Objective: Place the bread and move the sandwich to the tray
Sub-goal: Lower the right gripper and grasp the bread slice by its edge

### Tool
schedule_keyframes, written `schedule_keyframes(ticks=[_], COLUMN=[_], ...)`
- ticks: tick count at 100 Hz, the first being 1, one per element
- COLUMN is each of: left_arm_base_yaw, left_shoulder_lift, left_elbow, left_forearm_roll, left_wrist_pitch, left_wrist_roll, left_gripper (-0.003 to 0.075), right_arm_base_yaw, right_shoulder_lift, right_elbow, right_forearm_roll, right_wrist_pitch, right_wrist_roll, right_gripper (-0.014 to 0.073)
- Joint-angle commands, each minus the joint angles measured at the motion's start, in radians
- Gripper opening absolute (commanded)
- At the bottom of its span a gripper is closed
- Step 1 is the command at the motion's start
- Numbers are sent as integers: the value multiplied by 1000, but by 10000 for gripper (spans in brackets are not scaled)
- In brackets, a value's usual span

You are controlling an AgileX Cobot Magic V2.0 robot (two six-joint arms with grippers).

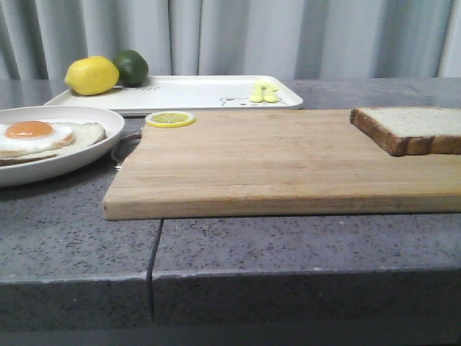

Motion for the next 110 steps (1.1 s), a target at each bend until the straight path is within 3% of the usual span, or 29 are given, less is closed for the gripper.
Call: schedule_keyframes(ticks=[1, 110], left_arm_base_yaw=[3, 3], left_shoulder_lift=[-2, -2], left_elbow=[-36, -36], left_forearm_roll=[-25, -25], left_wrist_pitch=[-52, -52], left_wrist_roll=[-7, -7], left_gripper=[576, 576], right_arm_base_yaw=[-7, -7], right_shoulder_lift=[19, 238], right_elbow=[-32, -33], right_forearm_roll=[72, 253], right_wrist_pitch=[-15, 61], right_wrist_roll=[-44, -181], right_gripper=[520, 520])
